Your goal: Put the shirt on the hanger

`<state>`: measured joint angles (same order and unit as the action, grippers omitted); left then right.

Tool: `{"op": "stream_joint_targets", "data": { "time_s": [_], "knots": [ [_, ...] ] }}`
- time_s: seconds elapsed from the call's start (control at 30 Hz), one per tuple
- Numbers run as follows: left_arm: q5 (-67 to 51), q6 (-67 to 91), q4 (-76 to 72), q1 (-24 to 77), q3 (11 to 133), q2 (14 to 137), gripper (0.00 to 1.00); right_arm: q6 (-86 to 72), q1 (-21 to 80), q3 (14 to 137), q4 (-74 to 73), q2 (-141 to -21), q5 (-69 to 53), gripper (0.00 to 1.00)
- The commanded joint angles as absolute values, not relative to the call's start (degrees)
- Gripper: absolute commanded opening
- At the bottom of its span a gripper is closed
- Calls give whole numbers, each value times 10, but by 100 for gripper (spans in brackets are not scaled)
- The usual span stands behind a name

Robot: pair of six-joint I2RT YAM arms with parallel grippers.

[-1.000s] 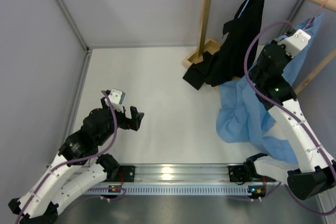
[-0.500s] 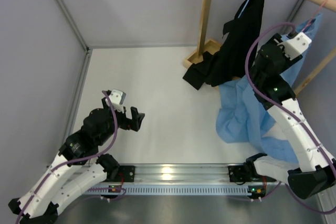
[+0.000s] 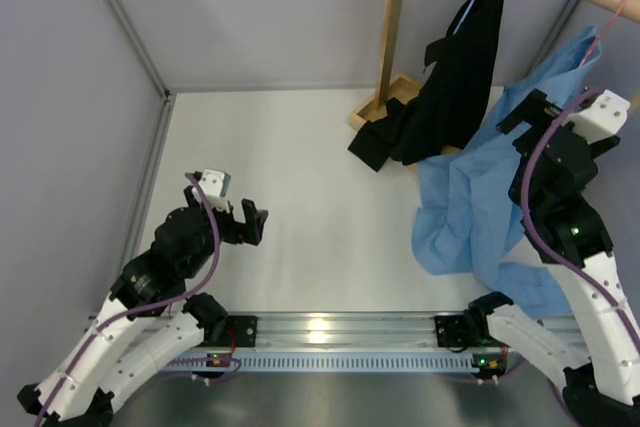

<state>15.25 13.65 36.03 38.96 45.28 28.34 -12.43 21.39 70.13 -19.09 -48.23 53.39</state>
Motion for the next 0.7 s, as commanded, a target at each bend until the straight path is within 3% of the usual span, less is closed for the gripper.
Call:
{"op": "stream_joint_targets", "data": {
  "time_s": [0.0,0.3,0.5,0.67],
  "knots": [
    [211,153,328,370,454,264,98,-92,222,692,-314,-422,427,99],
    [294,163,329,326,454,236,98,-33,222,654,-448,-231,331,100],
    [357,182,372,326,467,250,98,-30,245,693,-594,-196,350,99],
    [383,186,388,326,468,242,98,-31,246,694,-628,-171,297,99]
  ]
}}
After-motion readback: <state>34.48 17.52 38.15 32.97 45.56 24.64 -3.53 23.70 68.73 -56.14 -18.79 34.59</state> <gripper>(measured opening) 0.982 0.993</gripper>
